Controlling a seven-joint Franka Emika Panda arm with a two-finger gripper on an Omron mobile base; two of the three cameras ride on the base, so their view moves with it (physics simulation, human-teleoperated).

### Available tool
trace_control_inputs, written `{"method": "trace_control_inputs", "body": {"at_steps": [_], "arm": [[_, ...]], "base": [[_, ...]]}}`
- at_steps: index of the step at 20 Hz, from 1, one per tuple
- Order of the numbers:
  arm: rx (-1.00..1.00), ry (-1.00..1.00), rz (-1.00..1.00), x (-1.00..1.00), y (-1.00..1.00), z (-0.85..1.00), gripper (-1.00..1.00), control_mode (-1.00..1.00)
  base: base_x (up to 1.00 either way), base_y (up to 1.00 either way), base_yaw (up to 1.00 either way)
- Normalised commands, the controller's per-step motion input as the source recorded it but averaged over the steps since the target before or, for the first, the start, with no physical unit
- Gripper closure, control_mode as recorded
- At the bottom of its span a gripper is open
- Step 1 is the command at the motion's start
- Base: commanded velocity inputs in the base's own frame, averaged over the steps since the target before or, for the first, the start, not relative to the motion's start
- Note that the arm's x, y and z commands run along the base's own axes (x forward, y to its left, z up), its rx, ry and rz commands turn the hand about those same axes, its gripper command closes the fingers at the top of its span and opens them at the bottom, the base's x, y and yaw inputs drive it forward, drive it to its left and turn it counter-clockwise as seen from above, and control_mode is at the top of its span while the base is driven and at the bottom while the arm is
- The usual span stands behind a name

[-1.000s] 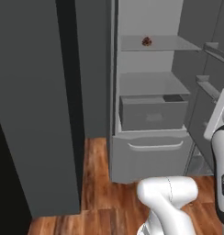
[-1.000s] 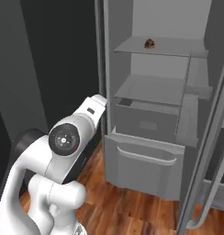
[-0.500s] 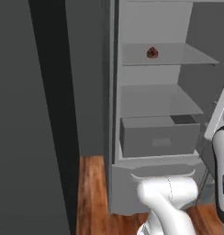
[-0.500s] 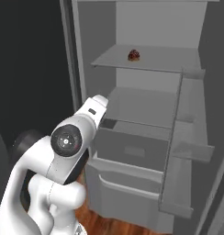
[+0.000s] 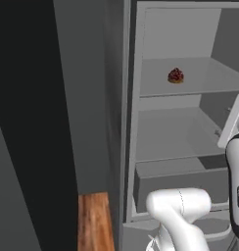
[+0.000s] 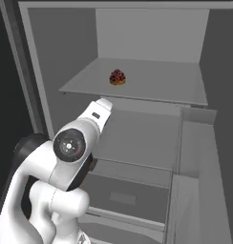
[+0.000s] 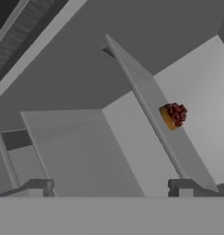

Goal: Take the cake and cupcake from the fridge and place them on the empty tray on the dining counter.

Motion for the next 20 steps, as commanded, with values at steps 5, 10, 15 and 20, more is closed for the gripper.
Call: {"method": "trace_control_inputs", "body": {"at_steps": [5, 10, 15, 20], "arm": [[0.00, 0.00, 0.00, 0.00, 0.00, 0.00, -1.00, 1.00], [0.00, 0.00, 0.00, 0.00, 0.00, 0.00, -1.00, 1.00], [0.00, 0.00, 0.00, 0.00, 0.00, 0.00, -1.00, 1.00], [0.00, 0.00, 0.00, 0.00, 0.00, 0.00, -1.00, 1.00]], "base": [[1.00, 0.00, -0.04], [1.00, -0.08, 0.05], [1.00, -0.01, 0.35], [1.00, -0.03, 0.44]]}}
